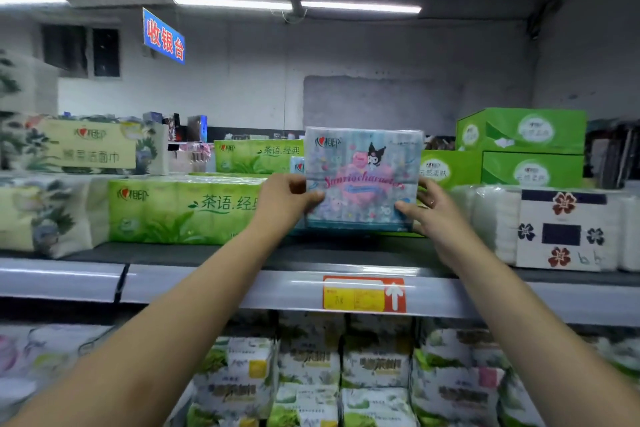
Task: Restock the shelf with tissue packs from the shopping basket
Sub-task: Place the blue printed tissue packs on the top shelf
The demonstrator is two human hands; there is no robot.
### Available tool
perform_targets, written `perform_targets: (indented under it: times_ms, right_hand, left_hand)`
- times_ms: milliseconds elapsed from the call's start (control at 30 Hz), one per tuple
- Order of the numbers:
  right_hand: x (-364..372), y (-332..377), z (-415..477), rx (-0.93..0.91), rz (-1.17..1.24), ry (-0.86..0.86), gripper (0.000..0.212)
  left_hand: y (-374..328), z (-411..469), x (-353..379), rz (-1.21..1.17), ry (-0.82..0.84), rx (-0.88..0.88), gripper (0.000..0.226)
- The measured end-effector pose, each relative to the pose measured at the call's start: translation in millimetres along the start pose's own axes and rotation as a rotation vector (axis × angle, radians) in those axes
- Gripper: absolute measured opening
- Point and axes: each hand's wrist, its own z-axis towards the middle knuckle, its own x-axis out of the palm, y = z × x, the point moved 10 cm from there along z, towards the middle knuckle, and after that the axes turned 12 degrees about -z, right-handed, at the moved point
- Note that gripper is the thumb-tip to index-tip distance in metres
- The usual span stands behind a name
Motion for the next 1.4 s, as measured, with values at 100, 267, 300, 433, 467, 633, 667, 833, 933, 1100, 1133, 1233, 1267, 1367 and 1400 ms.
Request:
perform_targets:
  times_ms: [100,267,300,433,467,633,667,833,933,1100,1133,1233,1267,1367,1400]
  right_hand:
    - [8.6,4.1,8.7,0.01,-0.022,0.001,0.05]
    - [26.2,6.9,14.5,0.026,-0.002,-0.007,0.049]
    - [31.0,5.2,14.2,0.031,0.005,-0.008,0.047]
    - [43.7,-10.7,12.0,0.089,0.015,-0.008,0.047]
    - [44.3,-14.4,12.1,0.103,0.004,-0.007,0.047]
    - [46.5,-20.5,11.0,0.14,-0.089,0.023,0.053]
    - [46.8,-20.8,11.0,0.142,-0.091,0.027,0.054]
    - [45.7,-21.6,13.1,0.118,-0.144,0.014,0.056]
    - [44.8,-20.3,12.2,0.099,-0.182,-0.001,0.057]
    - [44.8,-16.6,12.0,0.064,-0.269,-0.01,0.056]
    - [45.0,-16.4,12.6,0.059,-0.299,-0.01,0.055]
    - [46.9,-16.7,13.6,0.051,-0.352,0.001,0.055]
    - [47.9,-16.2,13.4,0.05,-0.356,0.01,0.055]
    - [50.7,-16.0,10.5,0.05,-0.377,0.031,0.059]
    - [51.3,-15.9,9.5,0.05,-0.379,0.032,0.061]
  left_hand:
    - [-0.4,6.0,-12.7,0.124,-0.049,-0.003,0.035]
    - [-3.3,8.6,-30.8,0.329,-0.101,-0.007,0.025]
    - [-3.5,7.0,-33.4,0.369,-0.112,-0.01,0.023]
    - [-3.6,0.3,-38.4,0.437,-0.166,0.044,0.028]
    - [-3.0,-1.5,-38.5,0.434,-0.178,0.058,0.027]
    - [7.0,-7.1,-36.4,0.403,-0.194,0.074,0.041]
    - [7.8,-7.0,-37.0,0.403,-0.2,0.079,0.041]
    - [4.7,-8.5,-30.9,0.485,-0.181,0.101,0.044]
    - [5.3,-8.2,-29.9,0.527,-0.178,0.094,0.045]
    - [2.7,-9.9,-30.4,0.618,-0.21,0.096,0.051]
    - [1.5,-10.7,-29.5,0.629,-0.21,0.101,0.052]
    - [-0.4,-12.2,-27.8,0.661,-0.205,0.115,0.057]
    - [-1.1,-12.9,-27.6,0.663,-0.202,0.116,0.058]
    - [-0.9,-15.9,-28.4,0.663,-0.193,0.113,0.057]
    - [-0.9,-16.7,-28.8,0.662,-0.191,0.111,0.056]
